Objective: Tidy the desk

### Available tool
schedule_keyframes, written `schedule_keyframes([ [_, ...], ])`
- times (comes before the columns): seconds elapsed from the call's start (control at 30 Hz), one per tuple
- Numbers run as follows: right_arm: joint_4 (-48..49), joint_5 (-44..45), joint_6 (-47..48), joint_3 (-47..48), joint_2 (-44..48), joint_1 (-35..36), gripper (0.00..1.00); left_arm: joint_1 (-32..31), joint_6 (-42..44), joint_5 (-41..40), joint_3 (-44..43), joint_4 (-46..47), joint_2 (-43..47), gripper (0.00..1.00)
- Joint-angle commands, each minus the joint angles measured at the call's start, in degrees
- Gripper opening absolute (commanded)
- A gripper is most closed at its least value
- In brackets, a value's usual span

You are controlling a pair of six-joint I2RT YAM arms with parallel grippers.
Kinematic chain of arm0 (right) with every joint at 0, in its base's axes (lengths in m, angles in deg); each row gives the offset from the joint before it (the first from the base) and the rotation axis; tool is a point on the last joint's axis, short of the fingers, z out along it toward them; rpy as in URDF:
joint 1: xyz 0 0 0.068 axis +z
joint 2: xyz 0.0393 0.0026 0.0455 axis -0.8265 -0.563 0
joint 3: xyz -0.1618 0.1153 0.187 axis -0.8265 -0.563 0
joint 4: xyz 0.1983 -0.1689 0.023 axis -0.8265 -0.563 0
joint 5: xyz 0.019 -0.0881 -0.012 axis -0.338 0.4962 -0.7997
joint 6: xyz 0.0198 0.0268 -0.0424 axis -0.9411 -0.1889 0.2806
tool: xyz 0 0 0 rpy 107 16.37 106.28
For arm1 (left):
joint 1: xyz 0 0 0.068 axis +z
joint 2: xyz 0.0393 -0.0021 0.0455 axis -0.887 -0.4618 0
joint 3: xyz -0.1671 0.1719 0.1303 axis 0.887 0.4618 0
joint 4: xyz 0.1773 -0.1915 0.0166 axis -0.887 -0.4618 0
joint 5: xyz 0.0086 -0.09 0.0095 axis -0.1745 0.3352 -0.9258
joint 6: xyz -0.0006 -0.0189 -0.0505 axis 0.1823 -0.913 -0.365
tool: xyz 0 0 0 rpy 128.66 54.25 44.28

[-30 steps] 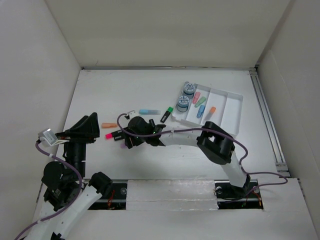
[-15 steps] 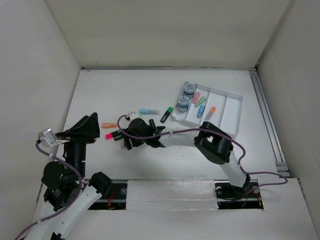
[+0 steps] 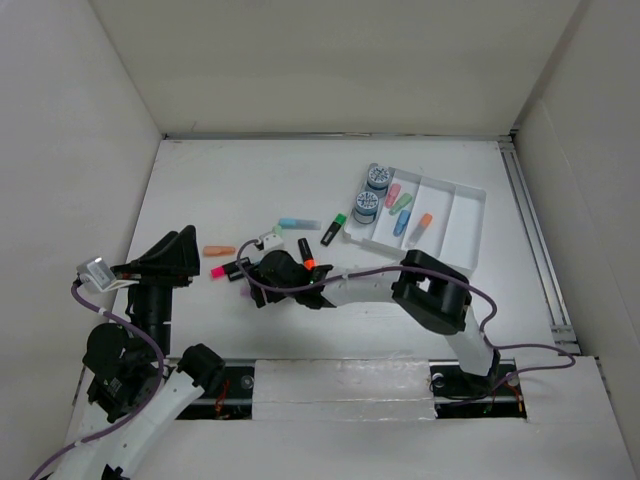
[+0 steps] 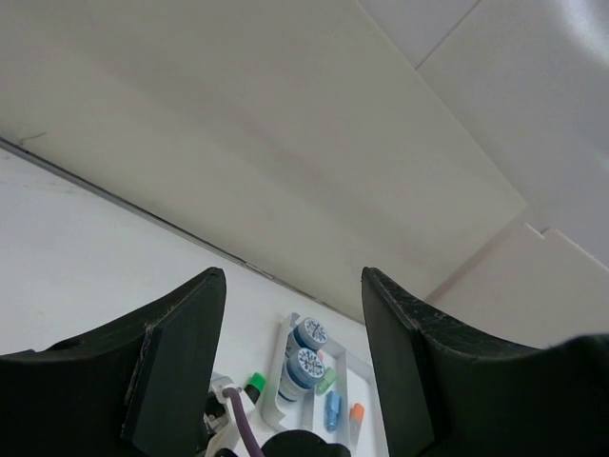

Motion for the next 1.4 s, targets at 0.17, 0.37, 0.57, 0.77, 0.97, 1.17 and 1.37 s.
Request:
schedule_keyframes([
  [0.17, -0.4, 1.5, -3.7, -6.1, 3.3, 1.4, 0.75, 0.4, 0.2, 0.4, 0.0, 2.8, 1.0, 0.55],
  [0.37, -0.9, 3.3, -4.0, -6.0, 2.6, 2.5, 0.68, 0.4, 0.2, 0.2, -0.1, 2.6, 1.1, 0.55],
  [0.57, -6.1, 9.0, -4.9, -3.5, -1.0, 4.9, 0.45, 0.4, 0.0, -1.0, -0.4, 2.1, 1.5, 0.54],
  [0.77, -7.9, 13.0, -5.8, -2.7, -2.3, 5.4, 0.14, 0.4, -0.2, -2.0, -0.9, 1.7, 0.6, 0.54],
  [0.97, -2.8, 17.2, -7.6, -7.2, 6.5, 5.9, 0.02, 0.4, -0.2, -1.0, -0.5, 1.7, 0.6, 0.54],
  [1.17, 1.2, 17.2, -9.8, -12.2, 17.1, 4.2, 0.03, 0.4, -0.3, -0.4, -0.4, 1.7, 0.3, 0.54],
  [1.37, -0.2, 16.8, -10.8, -11.3, 17.4, 2.8, 0.27, 0.4, -0.3, -0.4, -0.5, 1.8, -0.4, 0.54],
])
